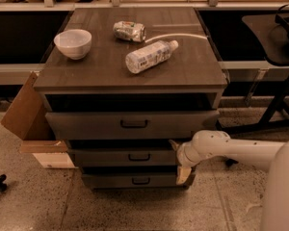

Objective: Open middle drawer

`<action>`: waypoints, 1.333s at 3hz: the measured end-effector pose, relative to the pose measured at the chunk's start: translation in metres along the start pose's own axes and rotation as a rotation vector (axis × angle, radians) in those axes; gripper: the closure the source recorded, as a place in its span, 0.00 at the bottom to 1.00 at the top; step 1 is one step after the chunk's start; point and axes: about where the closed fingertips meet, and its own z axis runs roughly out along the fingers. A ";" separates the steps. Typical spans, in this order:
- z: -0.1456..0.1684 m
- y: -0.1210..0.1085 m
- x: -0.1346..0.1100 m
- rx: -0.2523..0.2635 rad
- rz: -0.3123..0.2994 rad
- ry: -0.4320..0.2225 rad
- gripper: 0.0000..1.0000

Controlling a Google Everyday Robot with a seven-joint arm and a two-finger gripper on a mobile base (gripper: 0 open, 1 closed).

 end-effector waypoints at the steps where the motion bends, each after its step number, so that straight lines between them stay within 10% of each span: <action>1: 0.015 -0.007 0.003 -0.001 0.023 -0.005 0.15; 4: 0.004 0.042 -0.023 0.033 0.031 -0.015 0.93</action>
Offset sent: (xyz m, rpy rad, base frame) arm -0.0153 0.0085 -0.0192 0.0225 -0.0124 -0.0777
